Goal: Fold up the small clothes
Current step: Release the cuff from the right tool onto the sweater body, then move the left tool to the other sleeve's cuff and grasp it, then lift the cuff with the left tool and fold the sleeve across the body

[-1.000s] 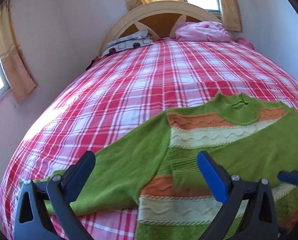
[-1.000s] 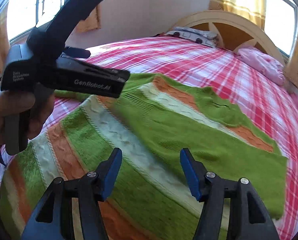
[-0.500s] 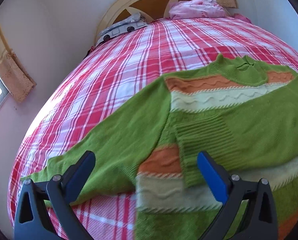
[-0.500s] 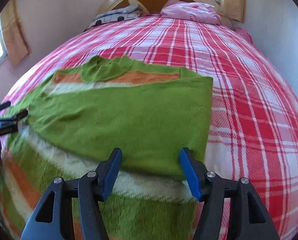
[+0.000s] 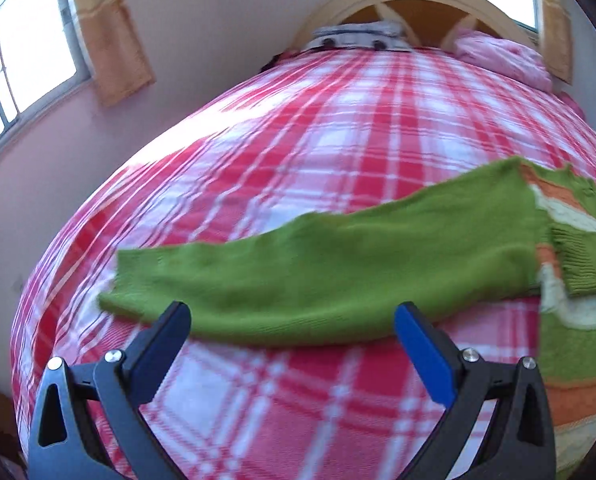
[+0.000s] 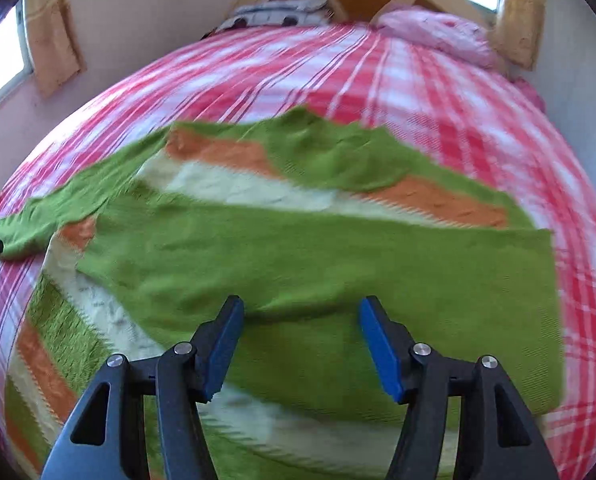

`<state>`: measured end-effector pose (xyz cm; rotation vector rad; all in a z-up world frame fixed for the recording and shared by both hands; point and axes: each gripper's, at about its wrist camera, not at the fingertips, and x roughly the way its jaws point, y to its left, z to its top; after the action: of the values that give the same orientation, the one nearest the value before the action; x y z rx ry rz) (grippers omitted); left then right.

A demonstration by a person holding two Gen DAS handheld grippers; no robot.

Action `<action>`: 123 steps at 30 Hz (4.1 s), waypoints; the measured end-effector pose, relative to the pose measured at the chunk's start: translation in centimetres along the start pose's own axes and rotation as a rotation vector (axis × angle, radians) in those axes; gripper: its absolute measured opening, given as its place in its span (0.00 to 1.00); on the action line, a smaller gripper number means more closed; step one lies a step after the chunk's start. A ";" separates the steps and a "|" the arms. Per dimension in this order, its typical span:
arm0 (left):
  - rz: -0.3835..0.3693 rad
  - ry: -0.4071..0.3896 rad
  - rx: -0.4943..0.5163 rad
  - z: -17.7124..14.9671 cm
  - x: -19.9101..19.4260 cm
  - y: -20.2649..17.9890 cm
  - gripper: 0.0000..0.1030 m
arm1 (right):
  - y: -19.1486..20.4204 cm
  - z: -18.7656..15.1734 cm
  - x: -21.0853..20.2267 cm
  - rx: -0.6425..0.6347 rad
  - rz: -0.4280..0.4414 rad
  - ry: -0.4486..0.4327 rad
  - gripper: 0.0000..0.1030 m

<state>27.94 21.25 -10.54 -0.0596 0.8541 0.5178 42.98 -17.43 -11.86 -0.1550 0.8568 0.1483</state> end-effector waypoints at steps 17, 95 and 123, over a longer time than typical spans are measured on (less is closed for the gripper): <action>0.083 0.059 -0.498 -2.9 1.5 14.9 1.00 | 3.1 -3.6 -1.4 -0.100 0.009 -0.105 0.64; -0.787 -0.442 -0.268 14.2 -14.9 -3.3 0.06 | -5.2 -7.4 -11.7 0.034 0.018 -0.250 0.75; -0.862 -0.233 0.126 4.3 -14.9 -32.1 0.06 | -10.2 -18.0 -13.1 0.110 0.046 -0.144 0.76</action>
<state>37.66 -11.94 -1.69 -0.2346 0.5569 -0.3338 23.19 -31.79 -12.71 -0.0206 0.7230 0.1533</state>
